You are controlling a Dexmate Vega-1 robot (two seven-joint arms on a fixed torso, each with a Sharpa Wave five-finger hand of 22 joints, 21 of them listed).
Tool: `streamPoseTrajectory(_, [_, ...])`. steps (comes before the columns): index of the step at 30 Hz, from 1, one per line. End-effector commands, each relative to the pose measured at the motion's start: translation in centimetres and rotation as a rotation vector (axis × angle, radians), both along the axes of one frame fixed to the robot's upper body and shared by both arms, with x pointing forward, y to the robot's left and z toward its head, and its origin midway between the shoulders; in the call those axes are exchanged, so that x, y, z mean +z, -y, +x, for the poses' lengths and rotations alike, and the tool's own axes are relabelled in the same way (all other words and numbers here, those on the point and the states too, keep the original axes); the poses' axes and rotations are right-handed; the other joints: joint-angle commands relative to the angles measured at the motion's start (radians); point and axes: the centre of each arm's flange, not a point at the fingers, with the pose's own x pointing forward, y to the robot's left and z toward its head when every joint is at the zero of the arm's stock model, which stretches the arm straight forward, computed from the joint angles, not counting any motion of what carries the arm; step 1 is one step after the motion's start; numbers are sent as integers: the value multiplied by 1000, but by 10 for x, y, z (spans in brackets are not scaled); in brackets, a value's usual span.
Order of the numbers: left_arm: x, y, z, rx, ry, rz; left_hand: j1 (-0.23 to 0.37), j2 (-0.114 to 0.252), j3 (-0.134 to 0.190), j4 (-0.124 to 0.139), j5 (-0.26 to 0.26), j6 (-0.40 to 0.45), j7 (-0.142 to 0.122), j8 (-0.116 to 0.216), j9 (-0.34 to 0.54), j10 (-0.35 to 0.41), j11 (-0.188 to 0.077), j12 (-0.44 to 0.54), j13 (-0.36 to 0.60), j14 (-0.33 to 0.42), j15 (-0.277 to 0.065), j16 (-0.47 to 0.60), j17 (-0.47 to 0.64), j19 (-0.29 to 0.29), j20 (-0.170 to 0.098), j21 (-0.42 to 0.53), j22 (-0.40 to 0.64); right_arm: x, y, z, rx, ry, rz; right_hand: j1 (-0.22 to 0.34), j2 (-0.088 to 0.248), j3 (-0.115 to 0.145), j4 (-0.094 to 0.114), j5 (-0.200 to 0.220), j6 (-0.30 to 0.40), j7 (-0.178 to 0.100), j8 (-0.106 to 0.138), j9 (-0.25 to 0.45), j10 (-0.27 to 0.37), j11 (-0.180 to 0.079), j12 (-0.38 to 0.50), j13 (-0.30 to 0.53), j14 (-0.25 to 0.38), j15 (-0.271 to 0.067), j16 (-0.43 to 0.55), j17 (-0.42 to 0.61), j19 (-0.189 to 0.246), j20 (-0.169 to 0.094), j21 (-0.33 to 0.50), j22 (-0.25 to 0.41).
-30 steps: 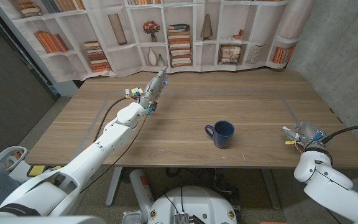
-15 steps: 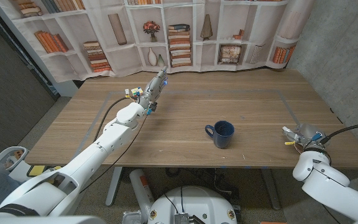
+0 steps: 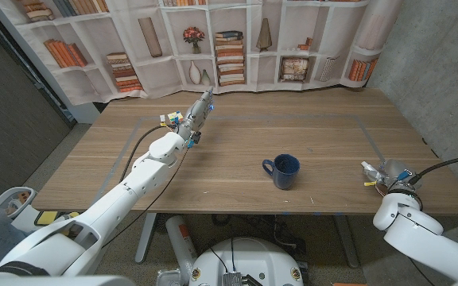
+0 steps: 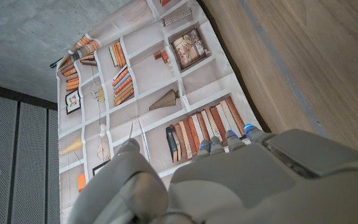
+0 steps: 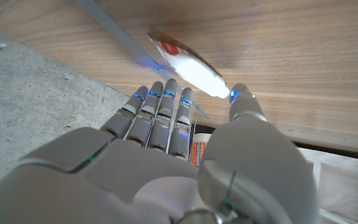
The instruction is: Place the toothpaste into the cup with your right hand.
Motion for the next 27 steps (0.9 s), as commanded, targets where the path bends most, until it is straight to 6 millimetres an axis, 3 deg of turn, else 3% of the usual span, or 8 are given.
streamPoseTrajectory(1, [-1, 0, 0, 3, -5, 0, 5, 3, -6, -1, 2, -120, -2, -1, 2, -133, -3, 2, 5, -173, -1, 5, 3, -211, -4, 5, 4, -3, 0, 6, -5, -18, 5, 14, 4, 8, -1, 3, 15, -10, 1, 6, 14, 2, -4, 2, 8, -50, -2, 3, 27, -4, 3, 3])
streamPoseTrajectory(15, [-3, -1, 0, 7, -14, 2, 5, 5, -9, -1, 2, -121, -5, -2, 2, -134, -6, 2, 5, -173, -2, 5, 3, -212, 1, 6, 4, -6, 1, 10, -24, -9, -3, 31, 18, 18, 0, -3, 74, -29, 13, 7, 55, -1, 1, 3, 50, -69, 5, 2, 50, -18, 6, 4])
streamPoseTrajectory(17, [-4, 0, 1, 6, -16, 4, 5, 5, -10, -1, 2, -120, -5, -2, 2, -134, -6, 2, 5, -174, -2, 5, 3, -212, 2, 6, 4, -6, 0, 10, -34, -4, -10, 39, 22, 22, 2, -10, 118, -46, 21, 7, 110, -28, 14, 2, 88, -88, 8, -1, 64, -29, 8, 5])
streamPoseTrajectory(20, [-4, 0, 1, 6, -17, 7, 5, 5, -11, -1, 2, -120, -5, -2, 2, -134, -8, 2, 5, -174, -4, 5, 3, -212, 4, 6, 4, -6, 0, 10, -32, 3, -17, 53, 33, 30, 1, -15, 158, -53, 28, 7, 139, -37, 17, 2, 125, -103, 11, -3, 76, -37, 10, 5])
streamPoseTrajectory(27, [-5, 1, 2, 2, -20, 7, 6, 6, -12, -1, 1, -122, -7, -3, 2, -135, -9, 2, 5, -175, -6, 5, 4, -213, 12, 6, 4, -4, -1, 10, -32, 2, -25, 68, 54, 43, 2, -20, 187, -59, 32, 8, 164, -36, 19, 1, 142, -107, 8, -3, 85, -42, 11, 6])
